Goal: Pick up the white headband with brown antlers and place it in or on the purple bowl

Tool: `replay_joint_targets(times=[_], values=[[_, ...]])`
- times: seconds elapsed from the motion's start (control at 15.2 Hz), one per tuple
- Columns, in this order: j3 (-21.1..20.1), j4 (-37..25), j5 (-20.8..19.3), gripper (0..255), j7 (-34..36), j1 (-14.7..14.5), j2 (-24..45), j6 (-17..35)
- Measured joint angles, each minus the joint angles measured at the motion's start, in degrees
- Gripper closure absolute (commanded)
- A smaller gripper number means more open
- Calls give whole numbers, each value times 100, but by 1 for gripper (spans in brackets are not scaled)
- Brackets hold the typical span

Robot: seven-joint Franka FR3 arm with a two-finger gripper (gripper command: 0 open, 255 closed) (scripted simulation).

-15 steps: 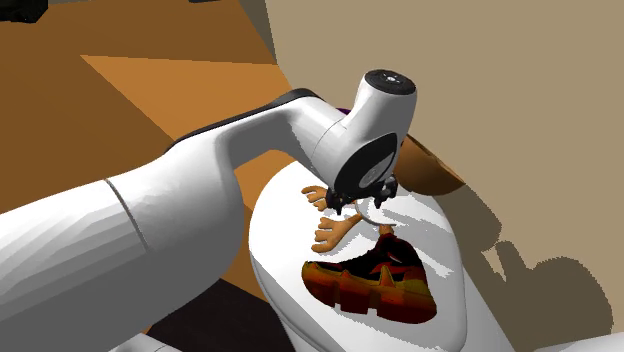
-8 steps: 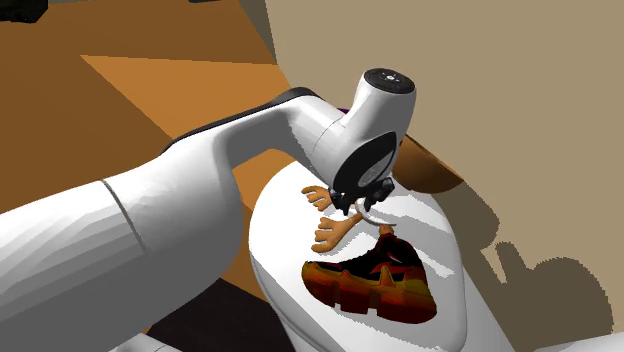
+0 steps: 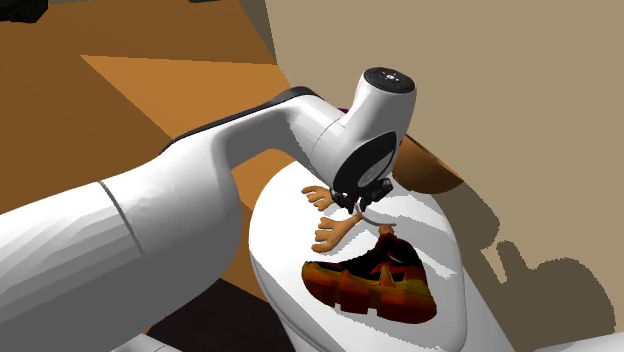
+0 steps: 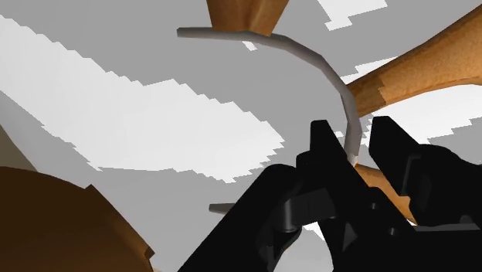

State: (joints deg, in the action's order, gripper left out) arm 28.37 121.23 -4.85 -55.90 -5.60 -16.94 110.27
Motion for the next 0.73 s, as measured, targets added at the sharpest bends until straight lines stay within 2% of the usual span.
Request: replay_joint_targets(times=[0.73], values=[[-43, -757, 5, 255, 30, -14, 57, -749]])
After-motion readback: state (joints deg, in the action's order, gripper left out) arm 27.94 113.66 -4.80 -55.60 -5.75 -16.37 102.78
